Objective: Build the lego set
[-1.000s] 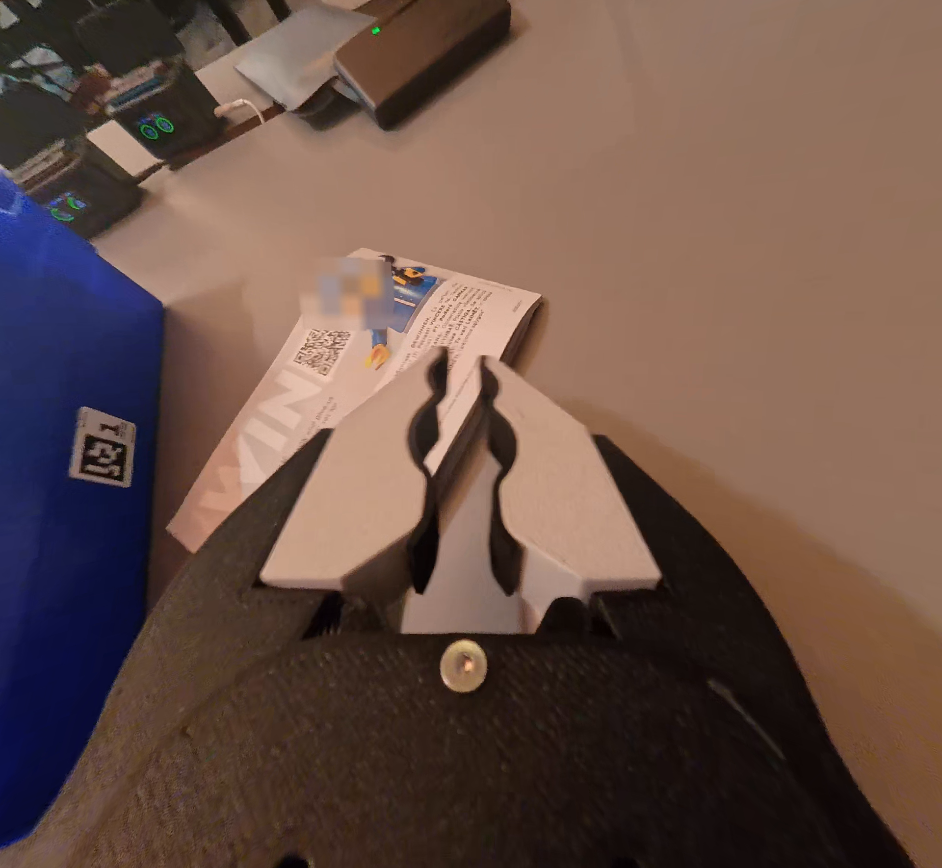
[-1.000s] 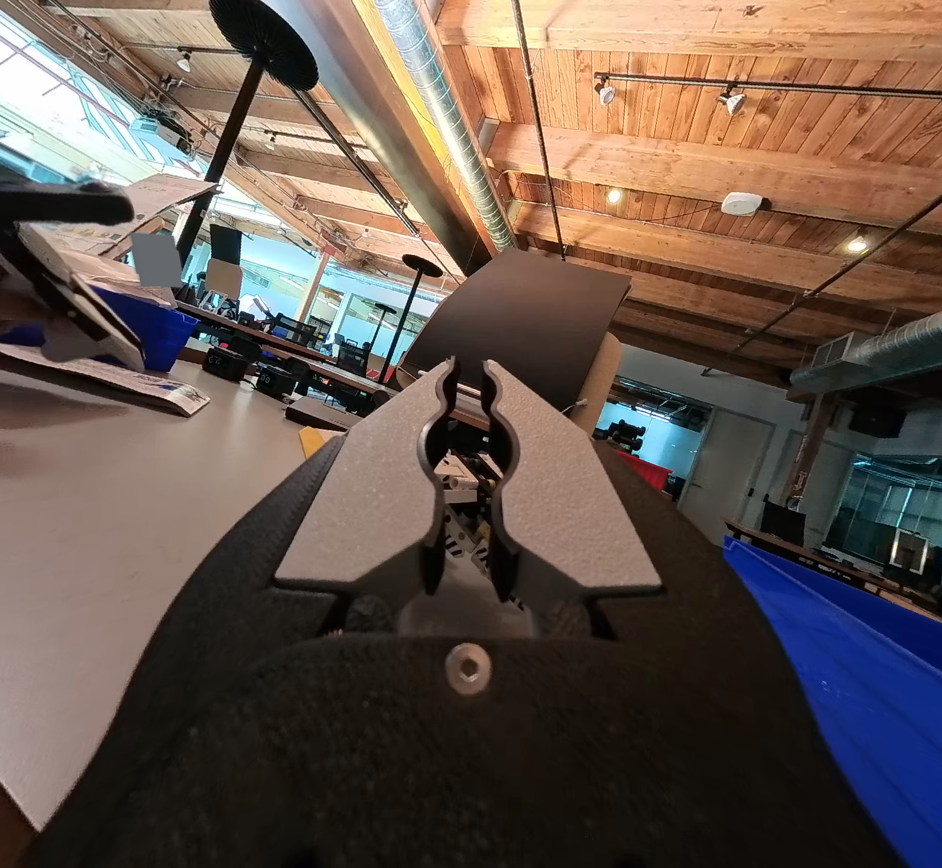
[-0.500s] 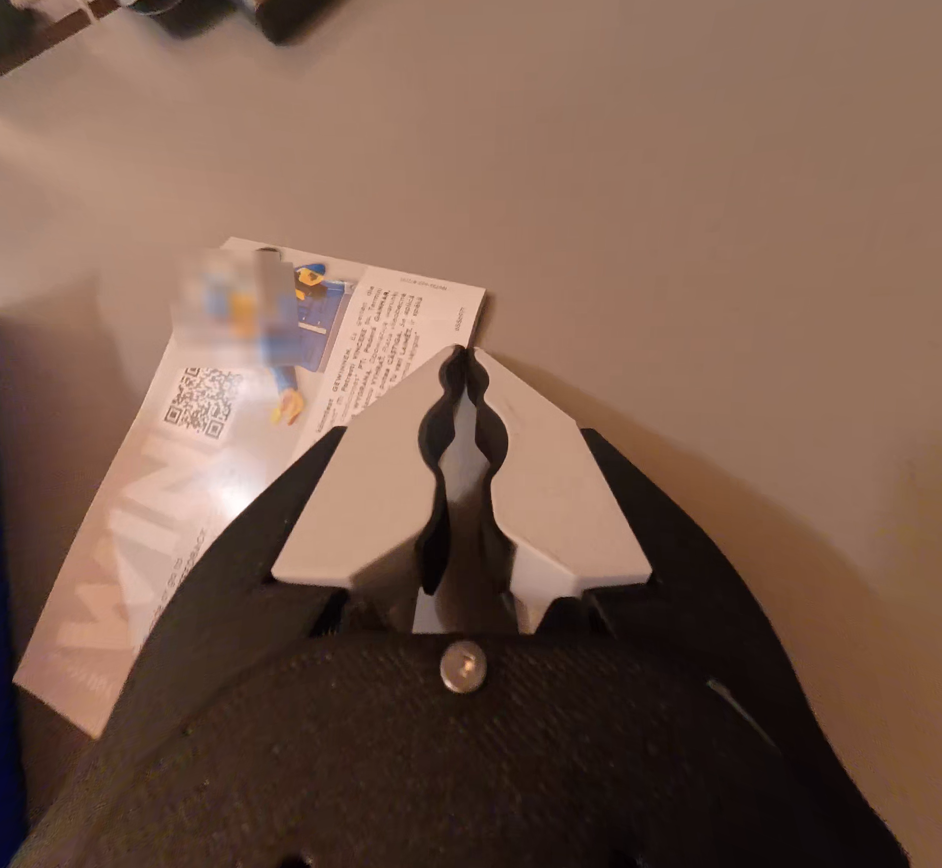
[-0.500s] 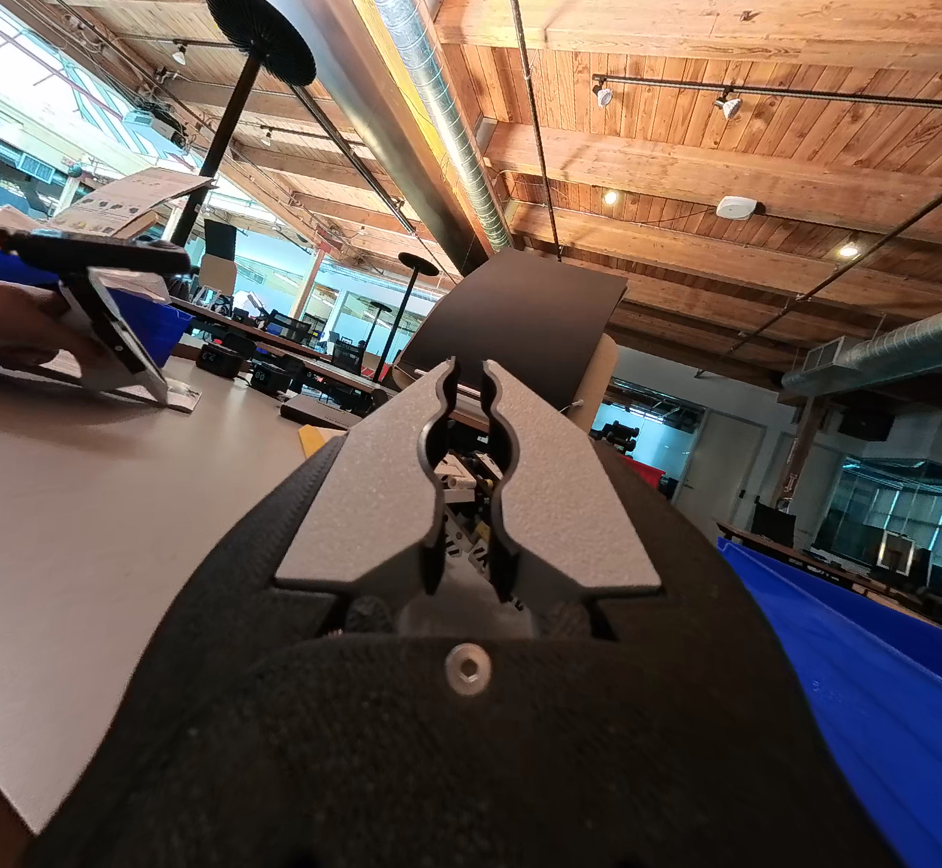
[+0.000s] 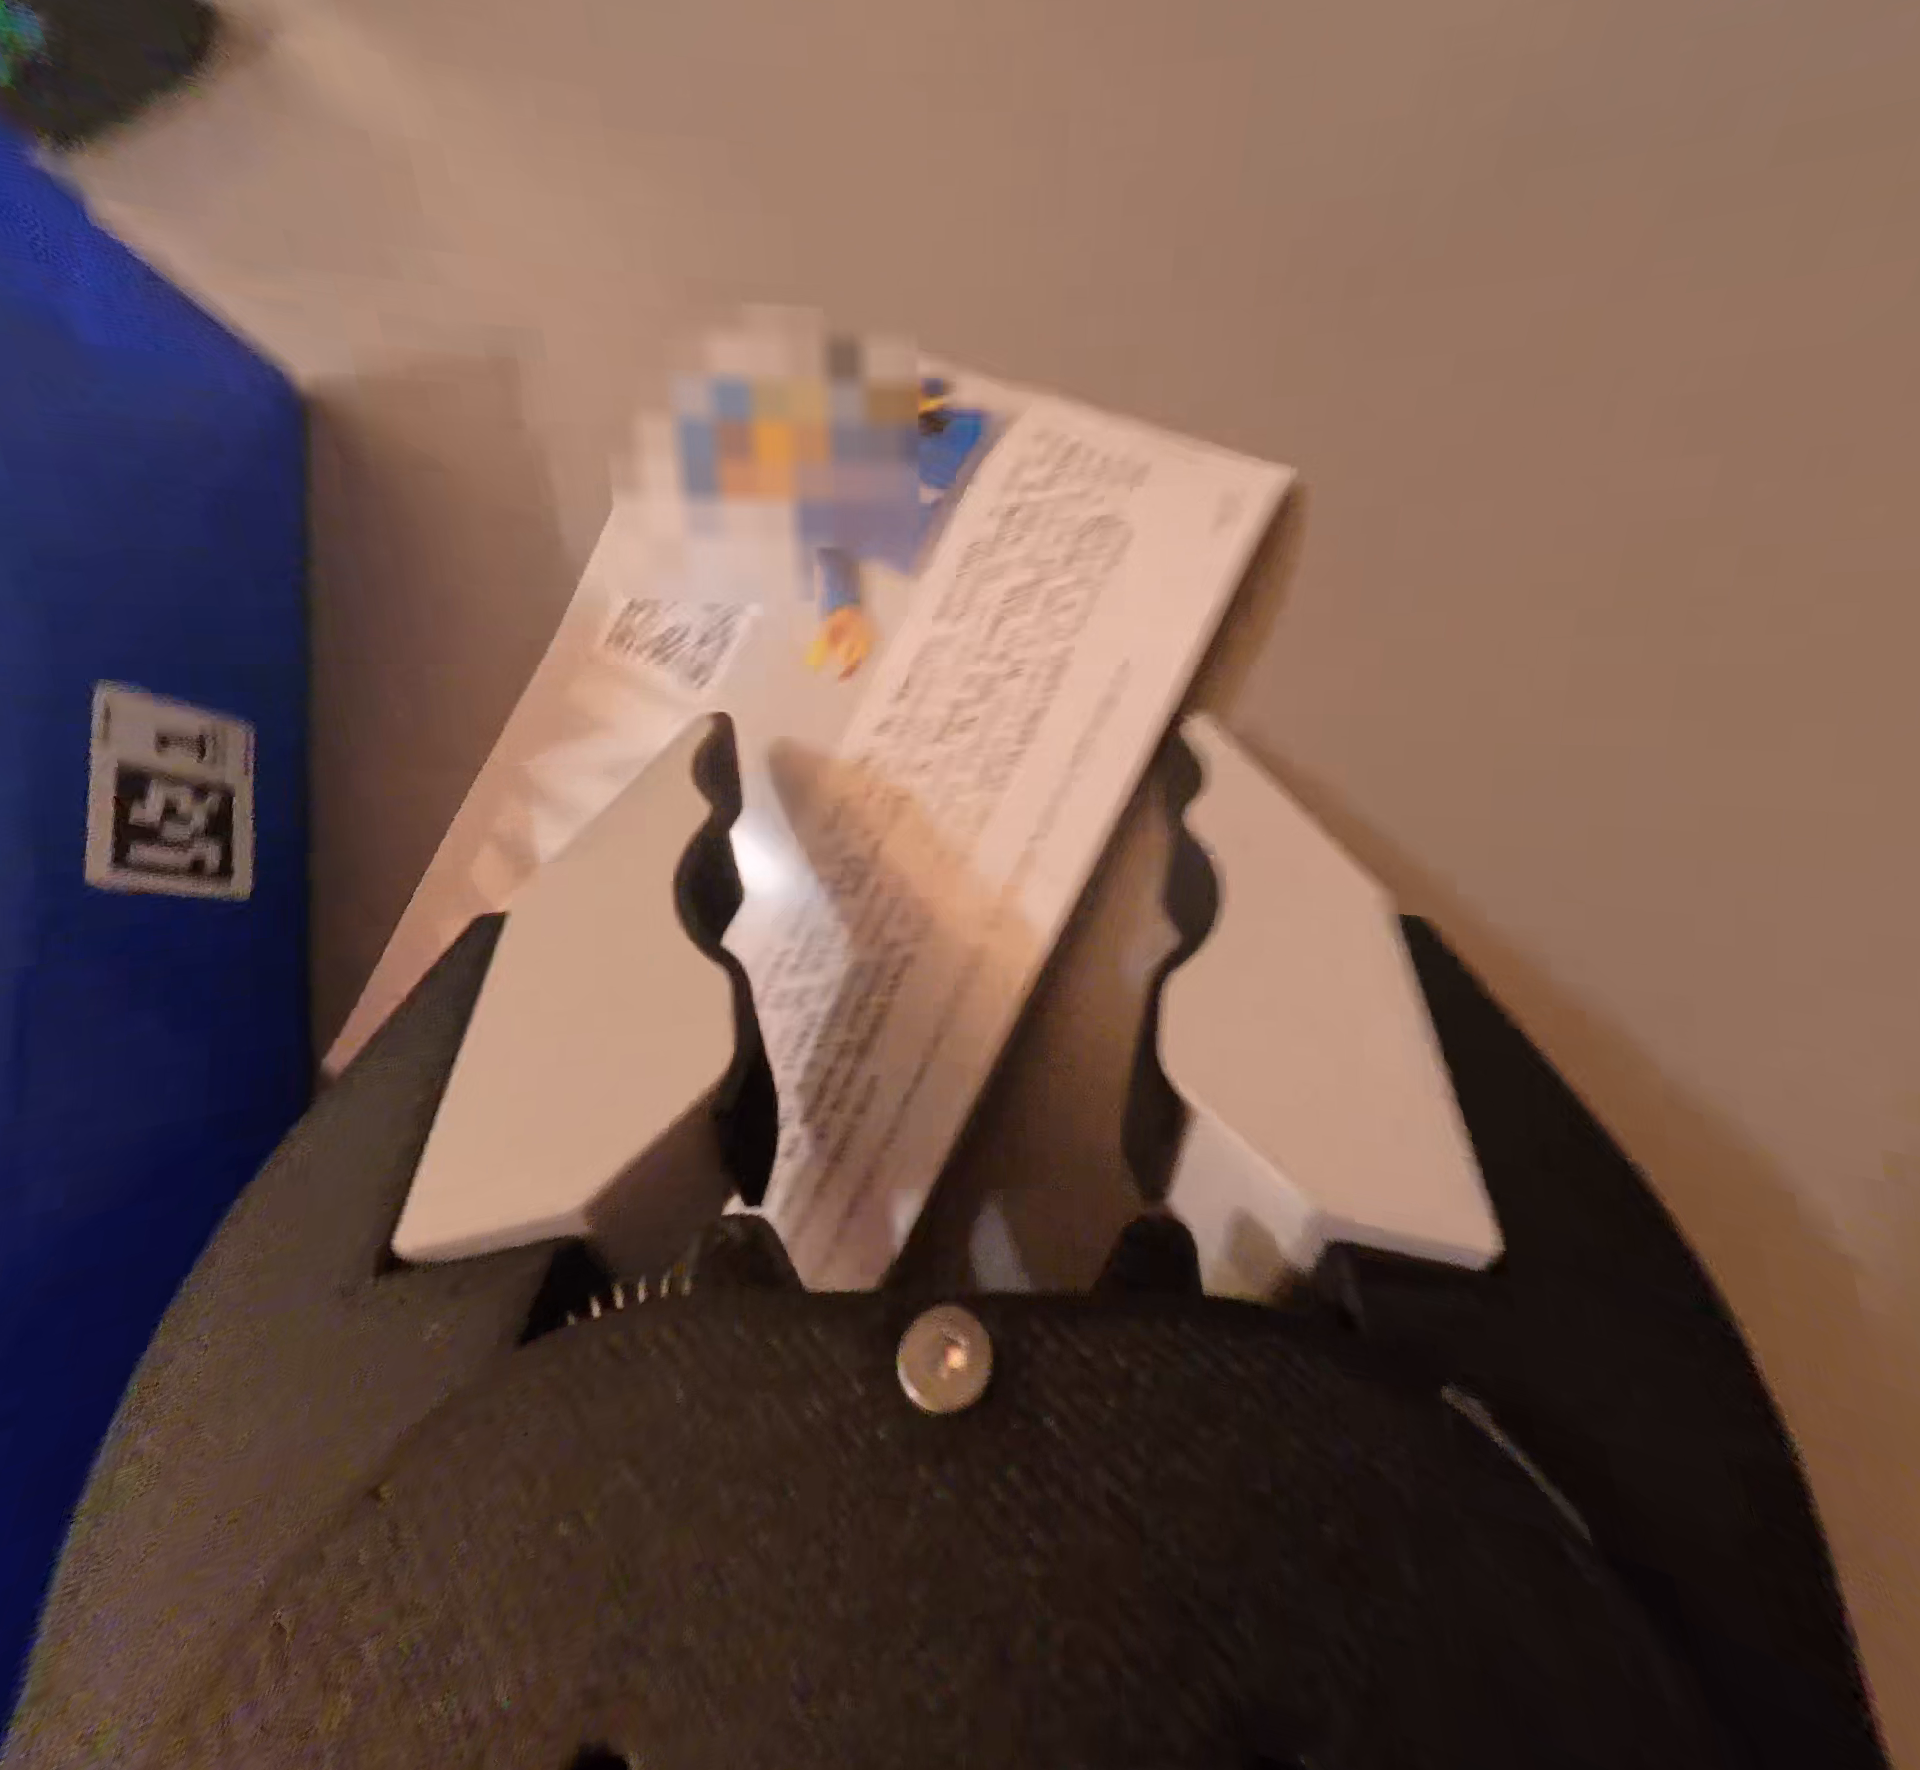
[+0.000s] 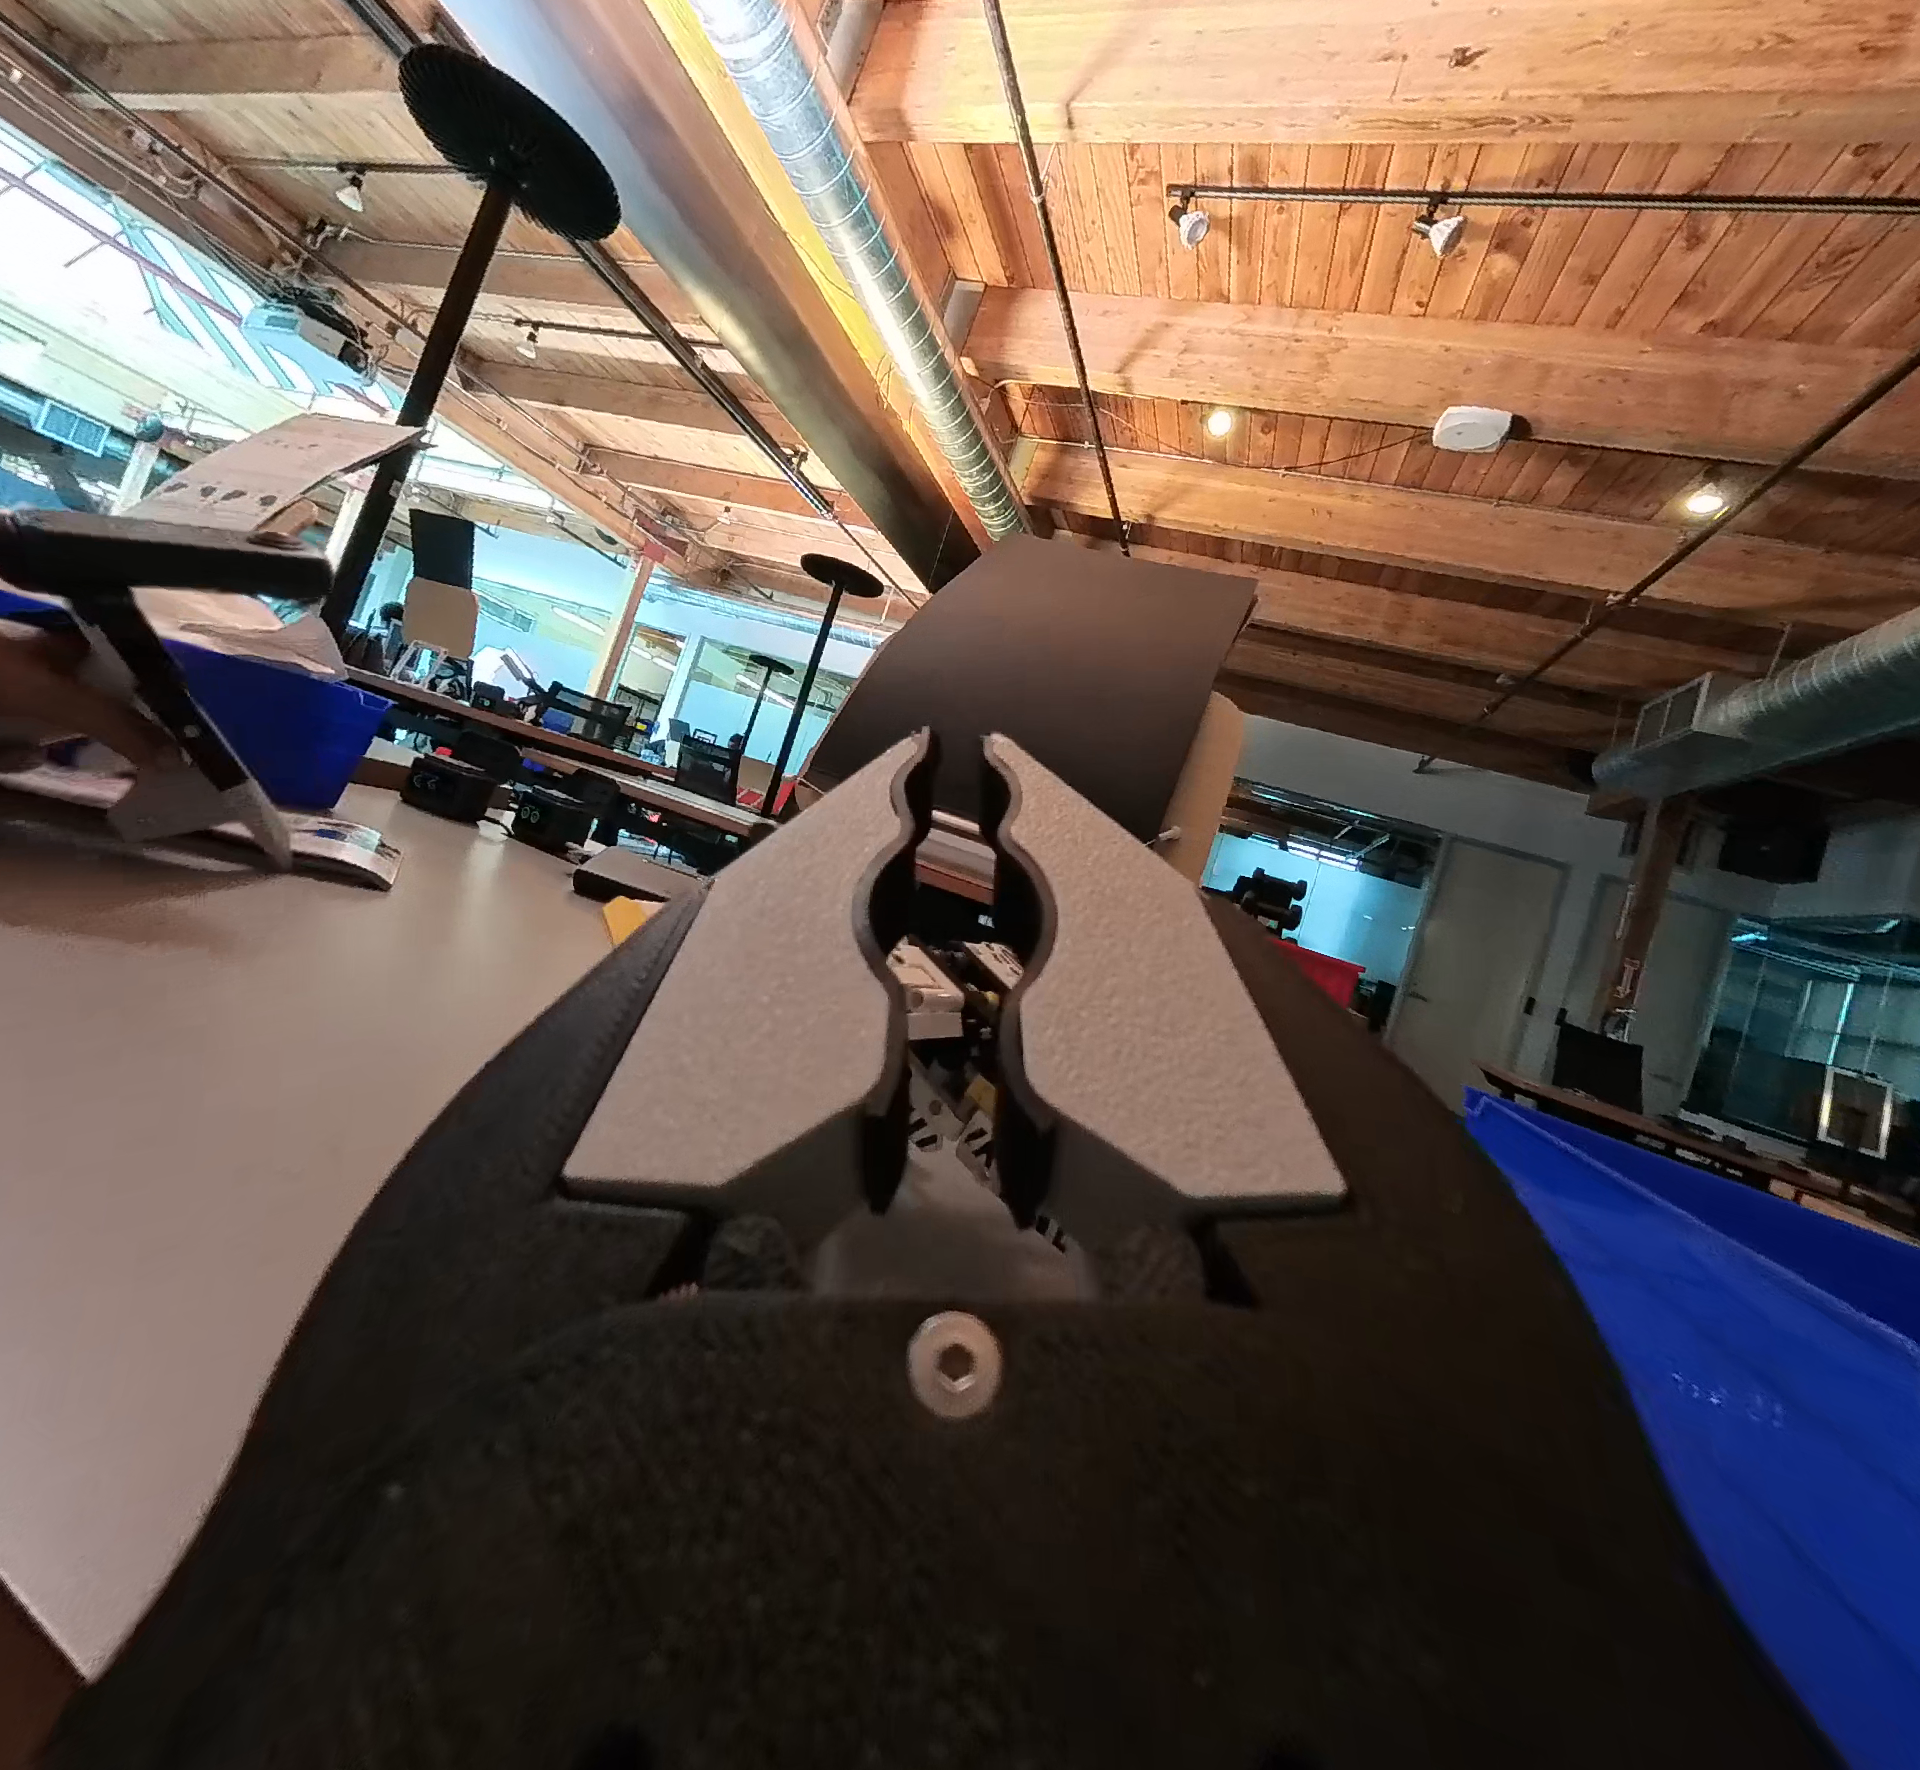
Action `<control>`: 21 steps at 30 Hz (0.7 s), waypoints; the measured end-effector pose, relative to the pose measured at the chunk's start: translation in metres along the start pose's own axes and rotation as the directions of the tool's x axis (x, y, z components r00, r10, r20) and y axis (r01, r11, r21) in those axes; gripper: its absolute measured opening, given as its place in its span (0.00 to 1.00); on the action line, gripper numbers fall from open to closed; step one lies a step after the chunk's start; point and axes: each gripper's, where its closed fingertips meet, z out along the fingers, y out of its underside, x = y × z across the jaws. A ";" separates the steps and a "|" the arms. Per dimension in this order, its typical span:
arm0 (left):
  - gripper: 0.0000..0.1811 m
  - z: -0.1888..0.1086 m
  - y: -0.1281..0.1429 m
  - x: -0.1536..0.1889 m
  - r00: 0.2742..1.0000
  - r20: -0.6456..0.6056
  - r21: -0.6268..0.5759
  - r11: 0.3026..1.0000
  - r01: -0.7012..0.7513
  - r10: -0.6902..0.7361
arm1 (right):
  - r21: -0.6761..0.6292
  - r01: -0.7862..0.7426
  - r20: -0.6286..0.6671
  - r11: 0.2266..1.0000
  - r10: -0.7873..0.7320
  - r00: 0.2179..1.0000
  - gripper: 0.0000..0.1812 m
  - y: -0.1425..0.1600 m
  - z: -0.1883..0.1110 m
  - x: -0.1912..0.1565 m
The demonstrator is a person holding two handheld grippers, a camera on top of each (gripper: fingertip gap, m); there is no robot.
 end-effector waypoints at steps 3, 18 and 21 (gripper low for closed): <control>0.67 0.006 0.011 -0.020 0.991 -0.036 0.002 0.991 0.131 -0.131 | -0.008 0.020 0.009 1.000 -0.020 1.000 0.02 0.001 0.001 -0.003; 0.38 -0.058 0.051 0.061 0.946 -0.314 -0.219 0.963 -0.159 0.085 | -0.010 0.020 0.010 1.000 -0.020 1.000 0.02 0.002 0.002 -0.004; 0.43 -0.098 0.069 0.106 0.823 -0.541 -0.230 0.911 -0.342 0.172 | -0.006 0.019 0.011 1.000 -0.018 1.000 0.02 0.001 0.001 -0.004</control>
